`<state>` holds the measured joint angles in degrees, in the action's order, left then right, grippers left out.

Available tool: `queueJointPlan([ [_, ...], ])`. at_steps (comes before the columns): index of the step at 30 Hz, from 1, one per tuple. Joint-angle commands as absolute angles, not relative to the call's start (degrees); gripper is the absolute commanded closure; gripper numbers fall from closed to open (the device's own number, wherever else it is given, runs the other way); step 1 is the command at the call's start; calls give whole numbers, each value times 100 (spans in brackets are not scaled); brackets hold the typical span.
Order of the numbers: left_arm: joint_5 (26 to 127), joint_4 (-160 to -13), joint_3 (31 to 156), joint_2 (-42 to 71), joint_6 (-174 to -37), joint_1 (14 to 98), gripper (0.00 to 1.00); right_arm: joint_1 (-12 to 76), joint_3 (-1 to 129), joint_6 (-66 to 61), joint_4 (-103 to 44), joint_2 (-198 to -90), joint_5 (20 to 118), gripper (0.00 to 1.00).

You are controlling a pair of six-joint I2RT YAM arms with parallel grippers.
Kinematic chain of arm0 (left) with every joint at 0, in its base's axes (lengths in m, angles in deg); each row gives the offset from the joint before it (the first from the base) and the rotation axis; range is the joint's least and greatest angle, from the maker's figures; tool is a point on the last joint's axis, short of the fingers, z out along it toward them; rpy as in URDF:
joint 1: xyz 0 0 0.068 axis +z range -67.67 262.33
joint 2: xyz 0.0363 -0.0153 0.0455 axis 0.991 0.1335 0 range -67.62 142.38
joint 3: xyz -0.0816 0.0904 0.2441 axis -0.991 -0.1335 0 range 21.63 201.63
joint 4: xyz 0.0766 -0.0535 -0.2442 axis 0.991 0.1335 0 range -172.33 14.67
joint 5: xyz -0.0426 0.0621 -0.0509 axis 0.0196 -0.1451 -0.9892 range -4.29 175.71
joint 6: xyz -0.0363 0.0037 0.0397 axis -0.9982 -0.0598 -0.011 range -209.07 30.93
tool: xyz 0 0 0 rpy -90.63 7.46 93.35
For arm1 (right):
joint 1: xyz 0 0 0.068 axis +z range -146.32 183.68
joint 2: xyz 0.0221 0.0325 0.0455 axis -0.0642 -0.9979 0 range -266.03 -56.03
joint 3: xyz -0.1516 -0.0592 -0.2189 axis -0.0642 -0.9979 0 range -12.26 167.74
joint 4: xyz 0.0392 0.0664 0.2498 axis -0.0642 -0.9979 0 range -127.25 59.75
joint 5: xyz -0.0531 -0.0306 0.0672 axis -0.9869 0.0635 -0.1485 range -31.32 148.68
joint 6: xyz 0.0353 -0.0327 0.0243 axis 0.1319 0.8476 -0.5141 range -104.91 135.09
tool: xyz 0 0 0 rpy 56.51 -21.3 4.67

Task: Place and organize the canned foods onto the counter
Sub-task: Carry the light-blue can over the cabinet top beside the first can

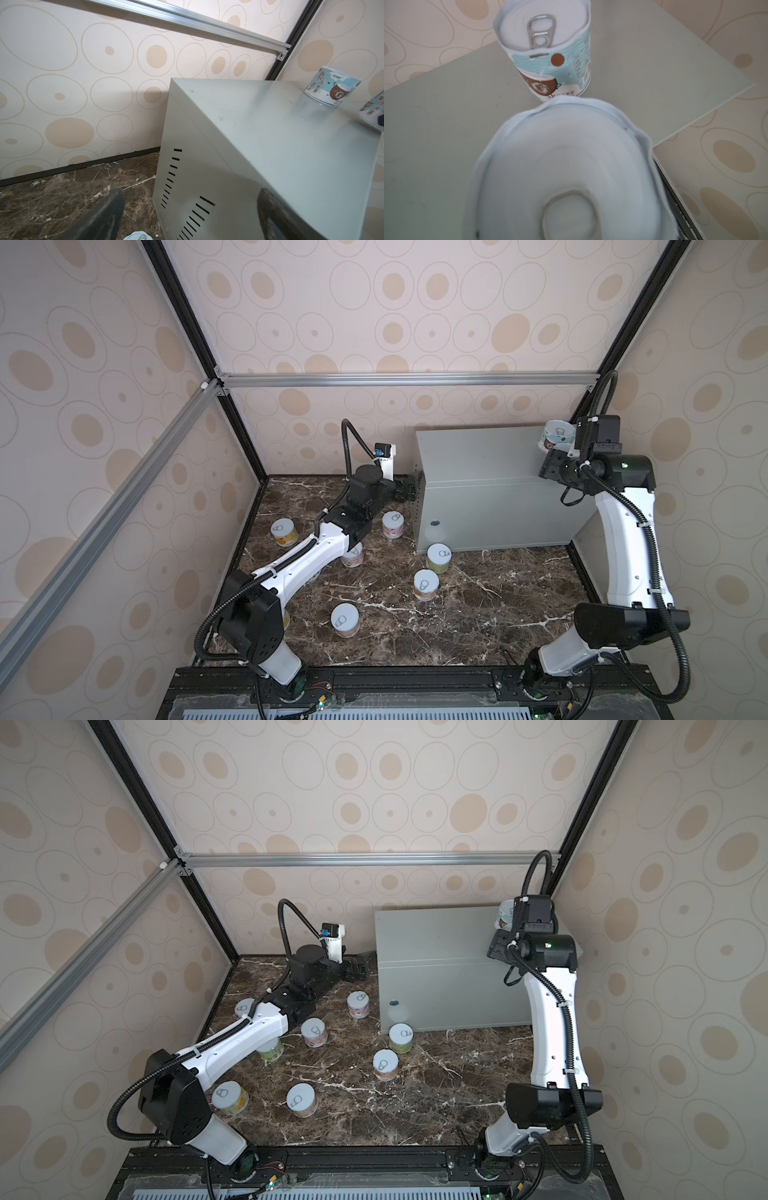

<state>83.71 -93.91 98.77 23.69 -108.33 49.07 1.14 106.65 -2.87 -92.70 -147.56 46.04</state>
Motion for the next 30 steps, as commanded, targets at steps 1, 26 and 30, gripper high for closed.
queueJointPlan([
  [1, 8278, -9473, 10055, 2446, -10867, 4961, 1, 78, 10691, -311, -8840, -14803, 4453, 49],
  [26, 8257, -9394, 10124, 2661, -10855, 5067, 1, -54, 10691, -317, -8551, -15320, 4480, 38],
  [30, 8200, -9389, 10144, 2721, -10893, 5086, 1, -80, 10761, -307, -8549, -15385, 4504, 36],
])
